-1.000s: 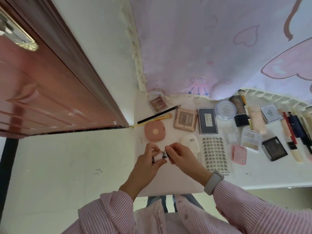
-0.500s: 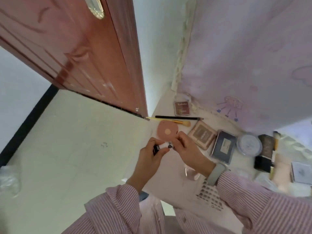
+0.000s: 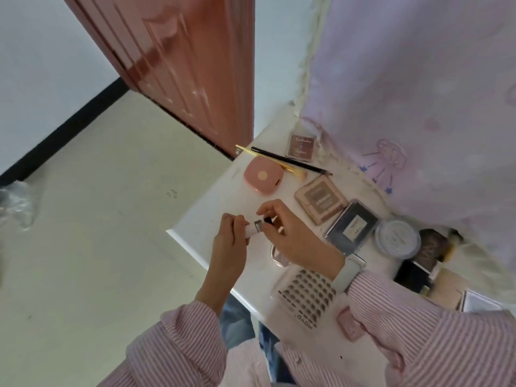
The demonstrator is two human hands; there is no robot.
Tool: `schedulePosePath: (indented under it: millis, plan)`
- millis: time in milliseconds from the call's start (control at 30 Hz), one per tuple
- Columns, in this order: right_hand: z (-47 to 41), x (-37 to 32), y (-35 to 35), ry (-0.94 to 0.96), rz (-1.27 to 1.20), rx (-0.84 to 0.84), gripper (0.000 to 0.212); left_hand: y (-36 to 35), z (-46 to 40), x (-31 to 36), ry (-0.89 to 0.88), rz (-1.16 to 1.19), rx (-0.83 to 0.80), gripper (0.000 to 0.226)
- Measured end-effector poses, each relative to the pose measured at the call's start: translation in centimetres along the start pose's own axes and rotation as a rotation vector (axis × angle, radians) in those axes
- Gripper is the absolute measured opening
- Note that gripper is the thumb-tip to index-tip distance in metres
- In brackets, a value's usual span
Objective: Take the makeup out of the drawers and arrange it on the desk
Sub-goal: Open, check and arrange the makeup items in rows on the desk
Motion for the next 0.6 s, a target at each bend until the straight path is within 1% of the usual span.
schedulePosePath:
  millis: [33, 67, 100, 167, 200, 267, 333, 400, 467, 500, 600]
  plan:
    - [0.0, 0.1, -0.2, -0.001, -0.016, -0.041, 0.017, 0.2, 0.0, -0.2, 0.0, 0.005, 0.016, 0.024]
    - [-0.1, 0.2, -0.3, -0.03, -0.004, -0.064, 0.014, 0.3, 0.0, -0.4, 0.0, 0.008, 0.024, 0.024]
    - [-0.5, 0.5, -0.4, -0.069, 0.018, -0.075, 0.005, 0.3, 0.1, -0.7, -0.001, 0.002, 0.024, 0.024]
    - [-1.3, 0.6, -0.1, -0.065, 0.164, -0.006, 0.021, 0.3, 0.2, -1.1, -0.005, -0.008, 0.012, 0.024]
    - [-1.4, 0.4, -0.2, -0.035, 0.176, 0.009, 0.022, 0.3, 0.3, -1.4, -0.002, -0.004, 0.01, 0.024]
    - [-1.5, 0.1, -0.6, 0.025, 0.061, -0.056, 0.01, 0.5, 0.3, -1.9, 0.013, 0.012, 0.017, 0.023]
    - [-1.6, 0.3, -1.0, 0.01, 0.013, -0.152, 0.02, 0.9, 0.2, -2.2, 0.019, 0.021, 0.032, 0.021]
    - [-2.0, 0.6, -1.3, -0.046, 0.083, -0.175, 0.018, 1.1, 0.3, -2.2, 0.003, 0.001, 0.031, 0.02]
    - [-2.4, 0.5, -1.1, -0.042, 0.194, -0.126, 0.023, 1.1, 0.4, -2.1, -0.012, -0.012, 0.024, 0.02]
    - [-2.4, 0.4, -1.0, -0.024, 0.218, -0.124, 0.021, 1.1, 0.4, -2.1, -0.016, -0.015, 0.022, 0.02]
    - [-2.1, 0.3, -0.9, -0.016, 0.207, -0.206, 0.019, 1.1, 0.5, -2.2, -0.027, -0.02, 0.031, 0.017]
Point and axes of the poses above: each hand's wrist, its own z-axis away from the middle knuckle, its own y-axis out of the back of the hand, x = y × z, the point moved 7 cm from there along -z, towards the middle knuckle, and after that the axes turned 12 degrees about -y, right-handed, at the moved point
